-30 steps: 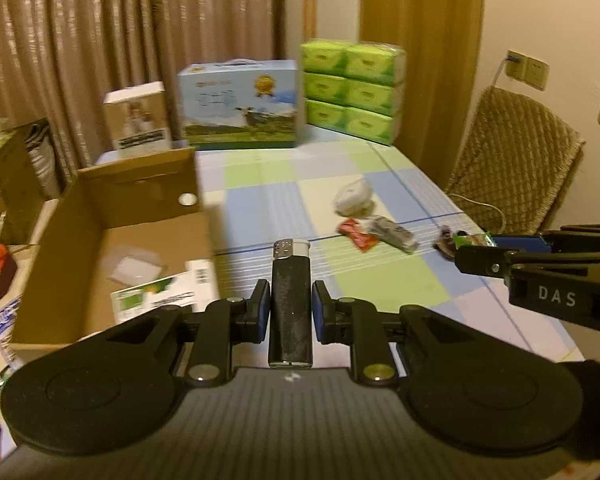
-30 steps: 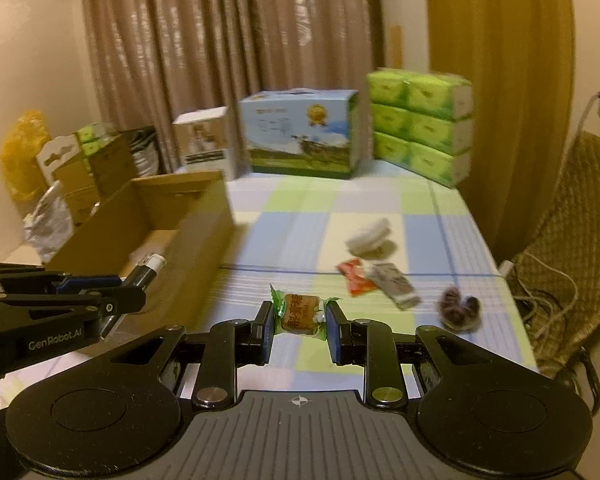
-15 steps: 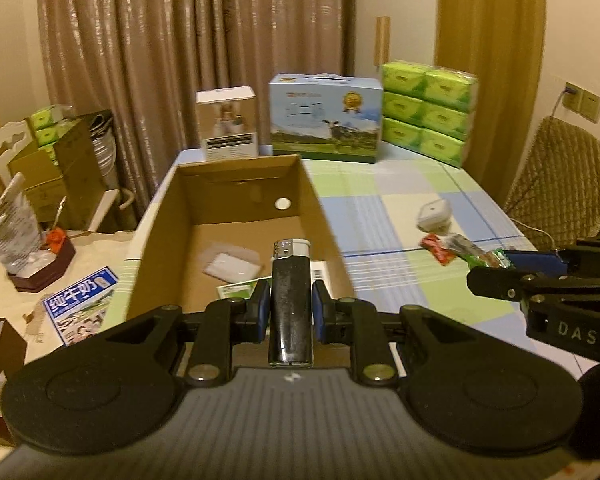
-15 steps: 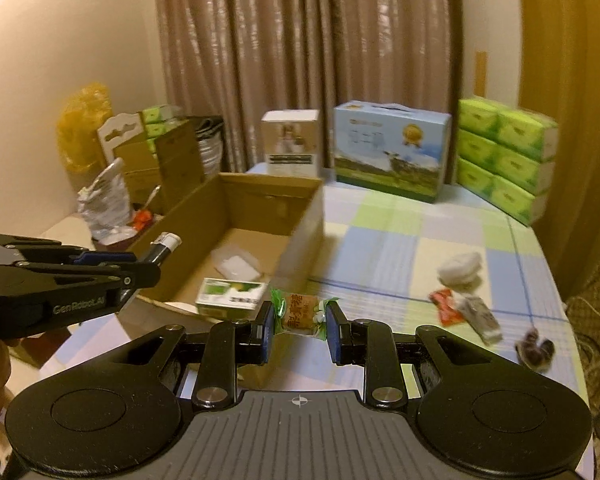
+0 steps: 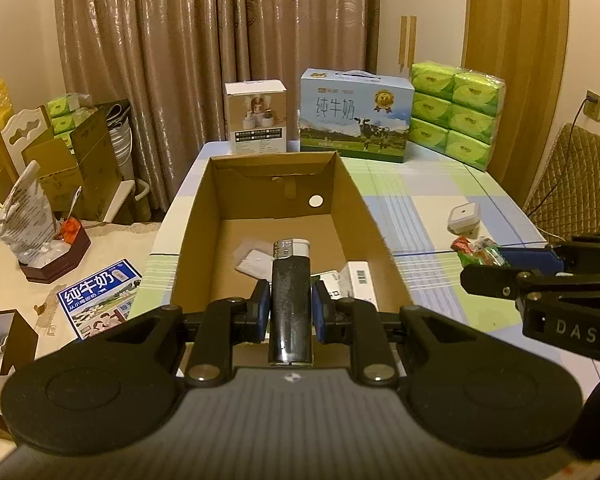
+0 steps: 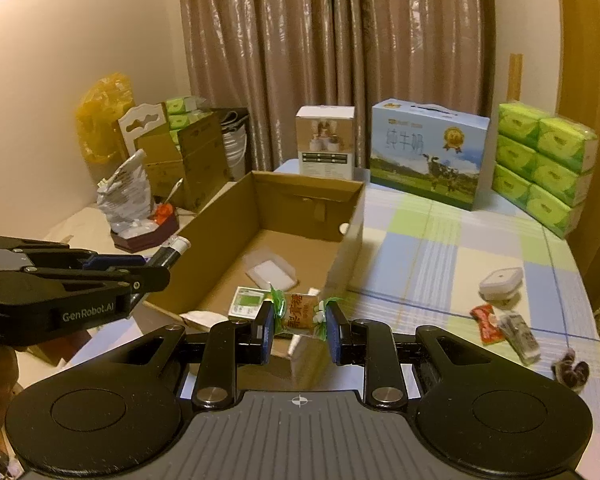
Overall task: Organize objects
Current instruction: 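Carry the lighter and snack packet toward the cardboard box, then lower both items into the box and open both grippers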
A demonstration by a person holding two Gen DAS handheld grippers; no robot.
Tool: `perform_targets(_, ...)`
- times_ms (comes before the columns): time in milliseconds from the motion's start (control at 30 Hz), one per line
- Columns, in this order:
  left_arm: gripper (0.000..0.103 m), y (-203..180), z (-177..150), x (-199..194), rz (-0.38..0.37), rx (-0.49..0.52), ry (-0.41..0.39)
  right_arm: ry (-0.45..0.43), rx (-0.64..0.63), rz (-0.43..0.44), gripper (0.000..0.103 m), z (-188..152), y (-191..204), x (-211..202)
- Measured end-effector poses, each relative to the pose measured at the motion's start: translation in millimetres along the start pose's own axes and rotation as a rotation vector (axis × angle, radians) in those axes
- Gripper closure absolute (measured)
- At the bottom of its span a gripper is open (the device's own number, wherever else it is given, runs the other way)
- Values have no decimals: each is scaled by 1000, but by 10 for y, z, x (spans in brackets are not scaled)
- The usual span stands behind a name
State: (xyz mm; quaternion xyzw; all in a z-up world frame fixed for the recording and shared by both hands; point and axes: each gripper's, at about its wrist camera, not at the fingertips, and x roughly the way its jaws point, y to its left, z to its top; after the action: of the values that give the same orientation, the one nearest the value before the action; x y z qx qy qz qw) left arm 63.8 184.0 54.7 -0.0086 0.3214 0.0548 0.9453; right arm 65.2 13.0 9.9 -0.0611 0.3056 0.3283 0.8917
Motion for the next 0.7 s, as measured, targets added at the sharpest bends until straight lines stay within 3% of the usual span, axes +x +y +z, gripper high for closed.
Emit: perform_targets(700, 85, 508, 245, 812, -1, 9, 78, 38, 47, 40, 79, 309, -13, 727)
